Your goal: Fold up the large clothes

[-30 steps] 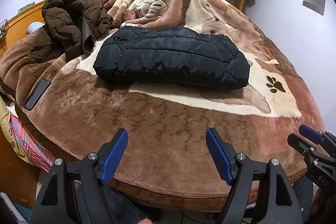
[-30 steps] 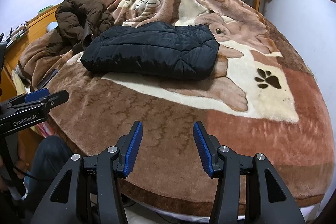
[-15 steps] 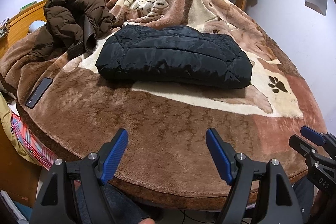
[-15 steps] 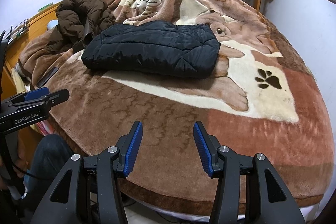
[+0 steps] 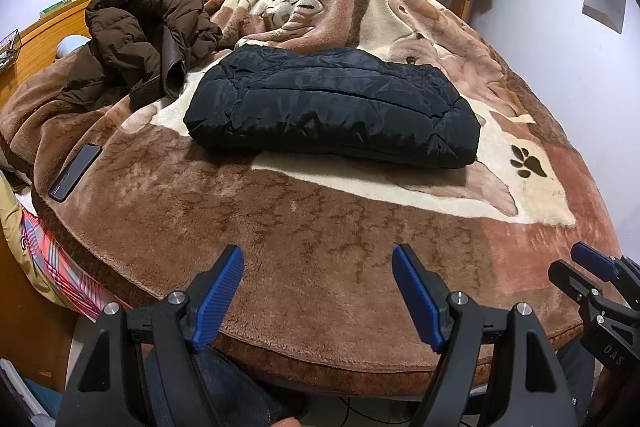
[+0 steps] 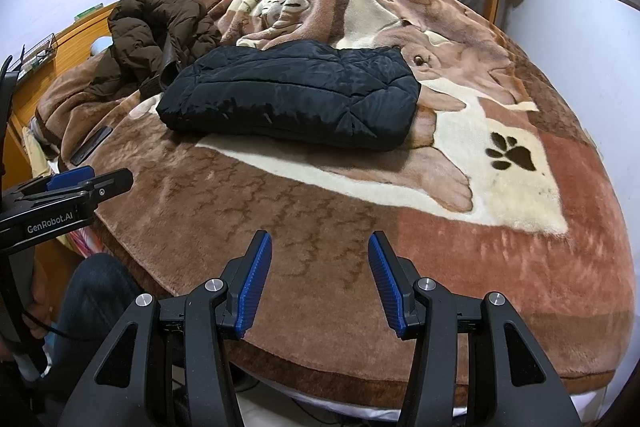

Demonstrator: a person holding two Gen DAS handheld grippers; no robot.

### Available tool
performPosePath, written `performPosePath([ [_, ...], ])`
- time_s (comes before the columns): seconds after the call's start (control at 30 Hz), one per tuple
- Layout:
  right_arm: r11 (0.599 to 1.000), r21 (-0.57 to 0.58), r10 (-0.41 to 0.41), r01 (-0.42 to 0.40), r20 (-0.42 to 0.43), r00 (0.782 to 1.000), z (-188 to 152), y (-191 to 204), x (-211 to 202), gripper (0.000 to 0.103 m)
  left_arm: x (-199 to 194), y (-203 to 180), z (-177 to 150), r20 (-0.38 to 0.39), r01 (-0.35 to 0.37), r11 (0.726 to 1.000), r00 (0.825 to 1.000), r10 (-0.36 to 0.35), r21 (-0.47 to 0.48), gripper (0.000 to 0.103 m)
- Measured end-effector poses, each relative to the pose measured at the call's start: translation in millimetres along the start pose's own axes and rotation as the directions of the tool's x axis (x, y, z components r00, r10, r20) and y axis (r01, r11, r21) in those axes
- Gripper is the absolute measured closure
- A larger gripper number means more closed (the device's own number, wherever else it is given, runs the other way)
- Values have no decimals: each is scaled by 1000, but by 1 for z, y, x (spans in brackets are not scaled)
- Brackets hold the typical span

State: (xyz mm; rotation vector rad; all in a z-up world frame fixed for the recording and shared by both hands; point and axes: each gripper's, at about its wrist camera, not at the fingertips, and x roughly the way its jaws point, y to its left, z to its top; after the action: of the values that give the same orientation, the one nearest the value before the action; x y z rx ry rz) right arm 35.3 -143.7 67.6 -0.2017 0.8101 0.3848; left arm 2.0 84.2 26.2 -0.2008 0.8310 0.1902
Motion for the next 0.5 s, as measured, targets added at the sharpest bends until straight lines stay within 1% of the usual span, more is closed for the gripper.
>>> performPosePath([
  [0.1, 1000, -2, -1, 1, 1, 1000, 0, 0, 0, 52, -2, -4, -1, 4, -15, 1000, 1000, 15, 6, 25],
  [0.23, 1000, -2, -1, 1, 2, 1000, 0, 0, -1, 52, -7, -6, -4, 13, 3, 1000, 1000, -2, -2, 25],
  [0.5, 1000, -17, -8, 8, 18, 1000, -3, -1, -9, 52, -10, -6, -7, 13, 8, 1000, 1000, -8, -18, 25],
])
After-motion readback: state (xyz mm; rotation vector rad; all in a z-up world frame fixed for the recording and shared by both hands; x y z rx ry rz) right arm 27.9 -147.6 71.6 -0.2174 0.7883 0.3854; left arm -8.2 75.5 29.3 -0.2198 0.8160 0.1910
